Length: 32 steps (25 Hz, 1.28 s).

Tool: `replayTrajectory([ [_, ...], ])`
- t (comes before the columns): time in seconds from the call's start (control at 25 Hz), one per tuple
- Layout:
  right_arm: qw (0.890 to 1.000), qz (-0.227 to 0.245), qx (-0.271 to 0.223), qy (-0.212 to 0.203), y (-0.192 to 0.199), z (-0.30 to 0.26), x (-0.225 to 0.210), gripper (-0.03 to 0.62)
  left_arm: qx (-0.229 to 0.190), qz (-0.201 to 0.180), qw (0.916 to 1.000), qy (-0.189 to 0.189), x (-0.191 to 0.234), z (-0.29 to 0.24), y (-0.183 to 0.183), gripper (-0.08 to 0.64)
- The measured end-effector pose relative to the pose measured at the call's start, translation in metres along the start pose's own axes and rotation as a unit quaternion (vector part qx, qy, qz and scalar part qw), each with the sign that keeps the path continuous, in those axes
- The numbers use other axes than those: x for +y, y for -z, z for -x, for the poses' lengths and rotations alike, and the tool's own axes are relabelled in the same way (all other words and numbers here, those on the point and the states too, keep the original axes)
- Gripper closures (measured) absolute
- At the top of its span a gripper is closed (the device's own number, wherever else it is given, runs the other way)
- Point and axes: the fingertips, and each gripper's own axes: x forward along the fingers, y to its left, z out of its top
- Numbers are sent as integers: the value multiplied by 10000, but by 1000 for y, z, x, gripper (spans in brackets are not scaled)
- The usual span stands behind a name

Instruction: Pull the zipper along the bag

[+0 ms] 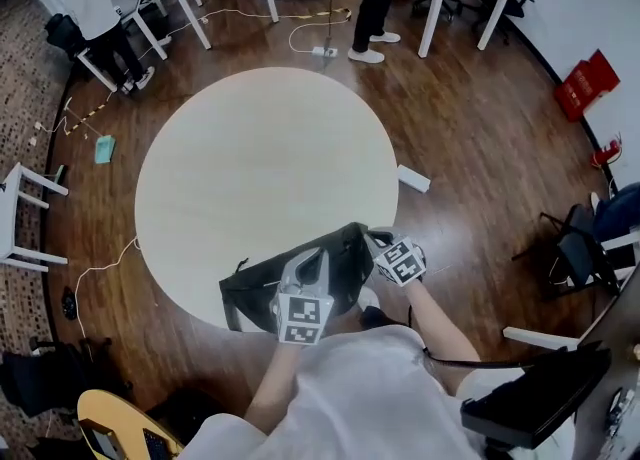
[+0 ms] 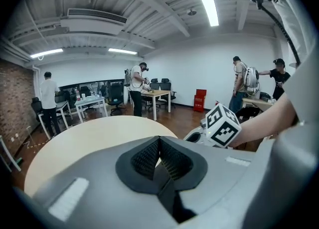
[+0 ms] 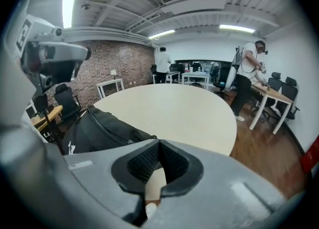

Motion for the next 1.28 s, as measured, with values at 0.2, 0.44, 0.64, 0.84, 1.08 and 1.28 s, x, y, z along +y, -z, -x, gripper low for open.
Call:
replayTrajectory([
  [0.2,9922,-28,940,-822,28,-56,-19,603,344,101,9993,-131,-14,-18,8,543],
  [0.44,9560,-661,2003,-2039,36,-87,-17,603,1132,161,9934,-31,-15,-41,40,445],
  [0.64,9339,-760,2356,-2580,35,-91,-11,603,1860,-490,9797,561,-26,-98,59,302],
  [0.84,9401,-341,2281,-2510,31,-89,-7,603,2705,-1152,9499,1064,-36,-145,94,278],
  [1.08,9459,-302,2111,-2444,29,-89,-6,603,3358,-1392,9243,1166,-34,-166,136,330],
  [1.28,9521,-366,1989,-2295,33,-84,-11,603,3068,-1862,9276,1038,-44,-162,130,526],
])
